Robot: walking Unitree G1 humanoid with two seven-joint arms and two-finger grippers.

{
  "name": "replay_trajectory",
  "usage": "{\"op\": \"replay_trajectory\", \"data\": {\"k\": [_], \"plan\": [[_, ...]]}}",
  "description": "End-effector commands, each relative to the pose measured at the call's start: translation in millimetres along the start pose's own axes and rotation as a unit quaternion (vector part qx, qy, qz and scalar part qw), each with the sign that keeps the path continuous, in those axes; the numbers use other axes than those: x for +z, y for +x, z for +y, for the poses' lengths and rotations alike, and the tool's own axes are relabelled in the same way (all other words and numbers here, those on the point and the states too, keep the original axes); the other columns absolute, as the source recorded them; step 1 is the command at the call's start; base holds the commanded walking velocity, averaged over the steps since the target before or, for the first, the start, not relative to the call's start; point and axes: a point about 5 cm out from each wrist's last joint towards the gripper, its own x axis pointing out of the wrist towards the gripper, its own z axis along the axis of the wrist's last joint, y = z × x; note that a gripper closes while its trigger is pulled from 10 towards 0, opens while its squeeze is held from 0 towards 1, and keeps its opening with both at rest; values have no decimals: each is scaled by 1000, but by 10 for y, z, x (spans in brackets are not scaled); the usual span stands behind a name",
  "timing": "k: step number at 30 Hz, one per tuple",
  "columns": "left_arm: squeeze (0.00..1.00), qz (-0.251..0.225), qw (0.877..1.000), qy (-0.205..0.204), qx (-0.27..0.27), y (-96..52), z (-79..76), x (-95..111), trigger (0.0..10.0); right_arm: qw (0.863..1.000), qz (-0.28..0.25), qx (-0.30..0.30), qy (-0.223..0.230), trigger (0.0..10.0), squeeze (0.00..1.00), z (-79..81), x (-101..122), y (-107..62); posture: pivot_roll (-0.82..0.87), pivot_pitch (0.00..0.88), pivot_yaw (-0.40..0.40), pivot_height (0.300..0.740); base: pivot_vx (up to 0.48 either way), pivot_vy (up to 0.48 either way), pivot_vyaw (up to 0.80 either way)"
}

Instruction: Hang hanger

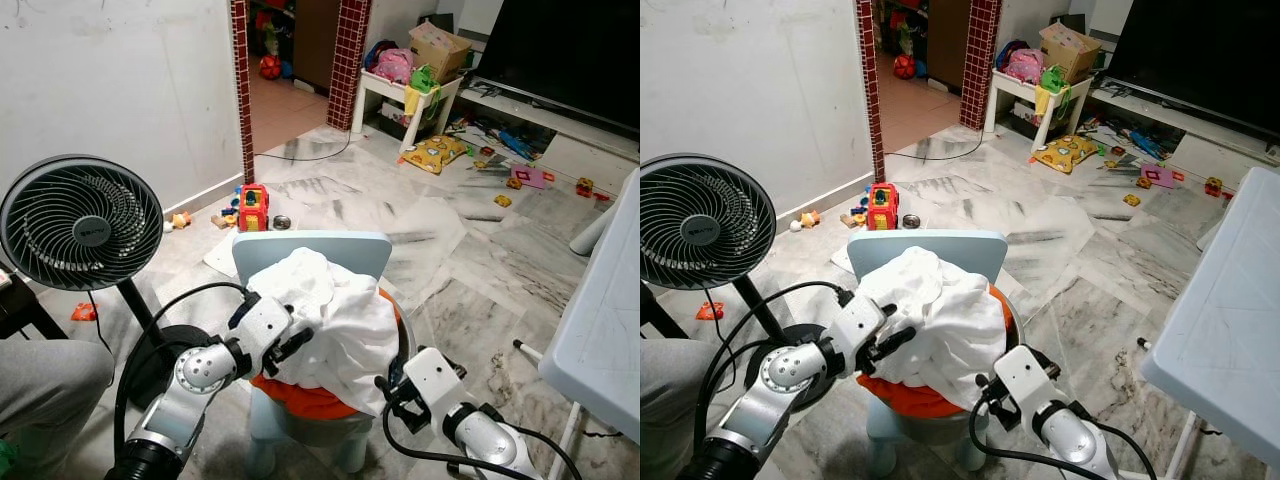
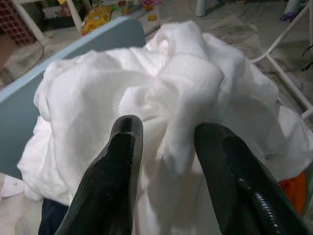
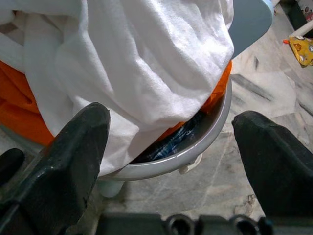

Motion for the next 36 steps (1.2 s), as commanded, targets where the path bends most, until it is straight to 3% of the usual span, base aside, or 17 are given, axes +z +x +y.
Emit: {"op": "replay_trajectory", "data": {"k": [1,16,26,32,33,34,35,36], "plan": [[0,7,1000,5,-1,24,26,5,0,1000,-1,-9,-5,10000,0,-50,1,-2,102,0,-58,740,0,0,0],[0,2,1000,-3,22,51,106,8,0,1000,1,-10,-7,10000,0,-62,-9,-15,94,0,-62,740,0,0,0],[0,-16,995,-26,94,16,205,16,0,1000,0,-8,-10,10000,0,-70,-6,-18,97,0,-69,740,0,0,0],[0,-17,995,-29,94,22,180,6,0,1000,0,-8,-11,10000,0,-70,-5,-17,95,0,-71,740,0,0,0],[0,-18,995,-29,92,36,167,11,3569,1000,1,-8,-11,10000,0,-72,-5,-18,94,0,-71,740,0,0,0],[0,-18,995,-28,91,46,165,17,4667,1000,1,-8,-11,10000,0,-73,-5,-18,93,0,-70,740,0,0,0],[0,-18,995,-27,91,53,164,21,4667,1000,1,-8,-11,10000,0,-73,-5,-19,93,0,-70,740,0,0,0],[0,-18,995,-26,90,58,163,25,7922,1000,1,-9,-11,10000,0,-74,-5,-20,92,0,-70,740,0,0,0]]}}
